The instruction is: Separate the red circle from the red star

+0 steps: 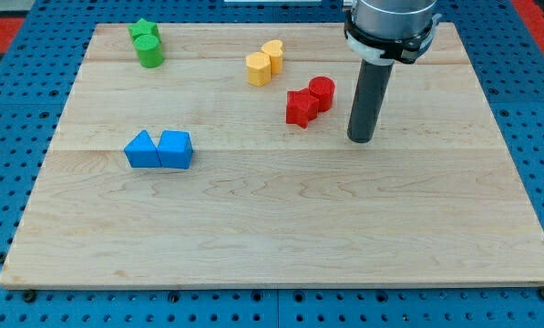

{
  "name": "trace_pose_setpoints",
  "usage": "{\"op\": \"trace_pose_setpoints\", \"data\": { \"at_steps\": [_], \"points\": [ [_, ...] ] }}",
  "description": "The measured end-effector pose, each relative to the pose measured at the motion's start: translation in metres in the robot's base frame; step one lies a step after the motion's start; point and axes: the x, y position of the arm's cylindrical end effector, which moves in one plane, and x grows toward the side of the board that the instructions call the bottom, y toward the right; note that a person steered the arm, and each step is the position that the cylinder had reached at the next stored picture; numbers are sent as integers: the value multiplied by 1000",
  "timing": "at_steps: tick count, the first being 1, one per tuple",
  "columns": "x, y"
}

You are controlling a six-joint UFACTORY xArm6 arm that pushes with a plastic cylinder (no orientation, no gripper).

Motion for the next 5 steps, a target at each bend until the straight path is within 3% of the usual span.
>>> {"op": "trace_pose_setpoints", "data": {
  "at_steps": [5],
  "points": [
    [0, -9]
  ]
}}
